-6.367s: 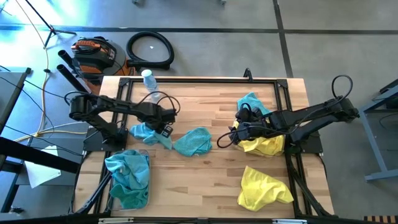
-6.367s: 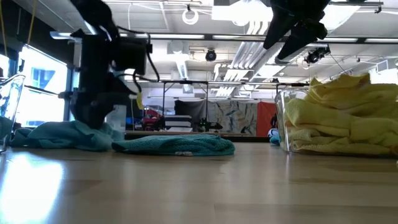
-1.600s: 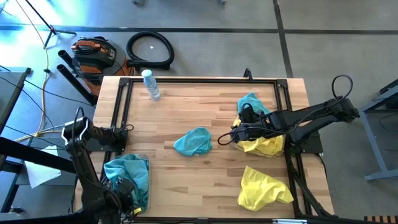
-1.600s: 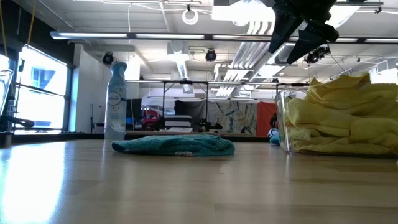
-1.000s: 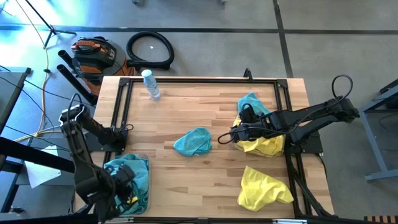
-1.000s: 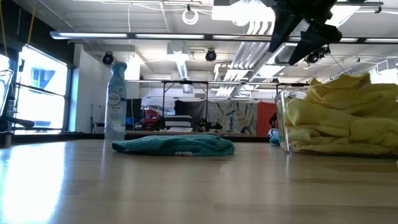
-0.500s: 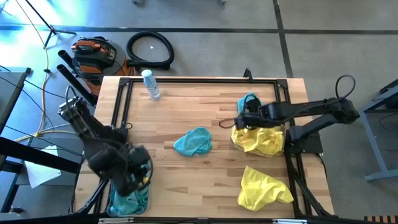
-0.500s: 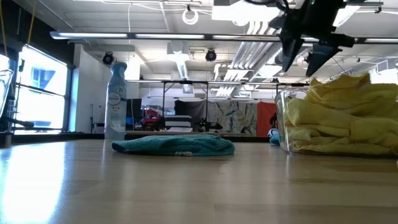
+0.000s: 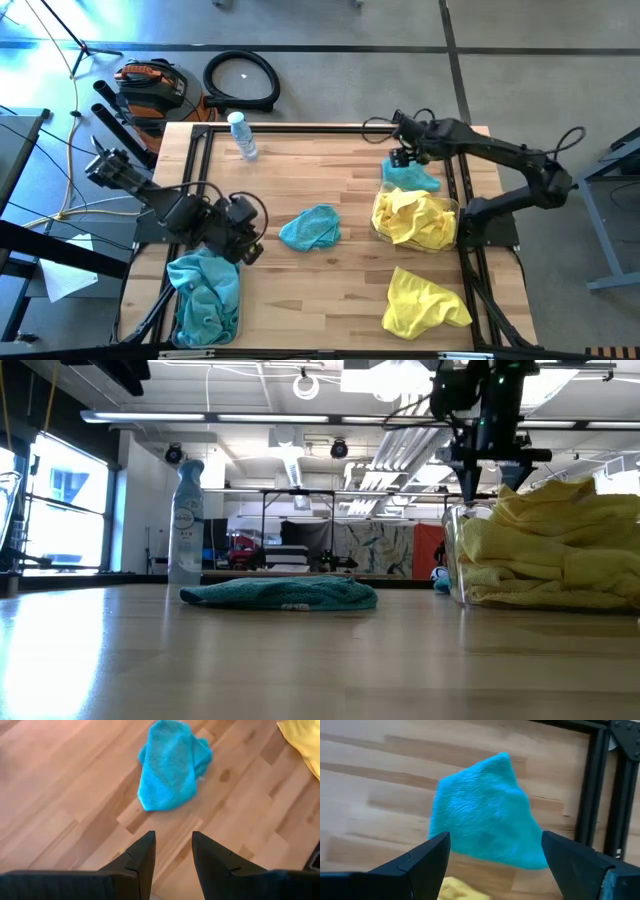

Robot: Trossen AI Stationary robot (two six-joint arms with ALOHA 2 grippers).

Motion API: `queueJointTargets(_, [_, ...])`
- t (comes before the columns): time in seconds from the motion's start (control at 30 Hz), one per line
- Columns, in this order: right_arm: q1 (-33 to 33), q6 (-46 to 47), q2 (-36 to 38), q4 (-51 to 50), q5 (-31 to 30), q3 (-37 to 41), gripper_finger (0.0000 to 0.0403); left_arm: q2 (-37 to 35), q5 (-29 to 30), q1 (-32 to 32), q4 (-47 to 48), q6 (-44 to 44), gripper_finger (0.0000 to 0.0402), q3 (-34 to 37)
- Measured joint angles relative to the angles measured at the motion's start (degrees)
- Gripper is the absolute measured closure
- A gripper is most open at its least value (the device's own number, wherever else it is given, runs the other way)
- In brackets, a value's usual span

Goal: Sort microfiber towel by color & place in baskets
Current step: Put the blue microfiber towel into the left transparent bin

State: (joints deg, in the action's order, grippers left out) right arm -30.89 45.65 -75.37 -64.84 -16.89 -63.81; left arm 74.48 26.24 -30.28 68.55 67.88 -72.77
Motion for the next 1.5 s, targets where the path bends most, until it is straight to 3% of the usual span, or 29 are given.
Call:
queueJointTargets(0.23, [-7.13,-10.73,-8.57,3.54,3.58,0.0,0.0091,0.0,0.8,2.75,-0.75,1.13,0.0287,0.0])
queueJointTargets(0.67, [-11.96,-17.46,-24.14,11.24,7.16,0.0,0.0091,0.0,3.32,3.33,-2.47,2.93,0.0287,0.0])
queueJointTargets(0.97, [-14.15,-20.7,-32.41,15.04,14.23,-0.4,0.0101,0.02,3.34,3.32,-2.42,2.97,0.0287,0.0])
queueJointTargets(1.13, [-12.55,-21.98,-34.3,16.32,14.57,-0.59,0.0169,0.02,3.43,3.32,-2.38,2.05,0.0287,0.0])
queueJointTargets(1.4, [-12.07,-25.5,-29.4,19.53,13.94,-0.29,0.037,0.02,6.52,3.32,-2.25,1.95,0.0287,0.0])
queueJointTargets(1.5, [-12.07,-26.47,-23.32,20.06,13.95,-0.45,0.0386,0.02,6.97,3.49,-2.31,1.92,0.0287,0.0])
